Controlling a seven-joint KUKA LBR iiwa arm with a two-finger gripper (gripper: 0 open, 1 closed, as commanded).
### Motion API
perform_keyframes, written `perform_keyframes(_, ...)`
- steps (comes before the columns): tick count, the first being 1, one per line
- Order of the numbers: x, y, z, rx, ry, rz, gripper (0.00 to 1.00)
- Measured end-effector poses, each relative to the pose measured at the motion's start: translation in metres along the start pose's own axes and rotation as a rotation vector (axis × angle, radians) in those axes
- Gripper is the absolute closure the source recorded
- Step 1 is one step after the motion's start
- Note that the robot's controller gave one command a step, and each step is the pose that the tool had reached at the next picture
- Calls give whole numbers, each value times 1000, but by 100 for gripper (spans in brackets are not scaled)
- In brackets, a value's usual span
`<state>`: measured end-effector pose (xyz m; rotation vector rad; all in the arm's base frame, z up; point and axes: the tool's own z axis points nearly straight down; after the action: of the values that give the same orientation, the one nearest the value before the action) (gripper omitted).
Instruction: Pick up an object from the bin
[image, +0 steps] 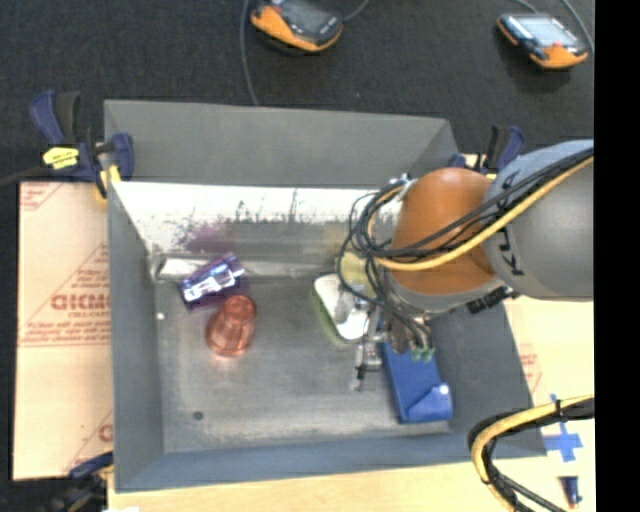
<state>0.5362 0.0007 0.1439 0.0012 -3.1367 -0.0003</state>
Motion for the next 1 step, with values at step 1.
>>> perform_keyframes(1, -2, 0, -4, 0, -8, 0, 0)
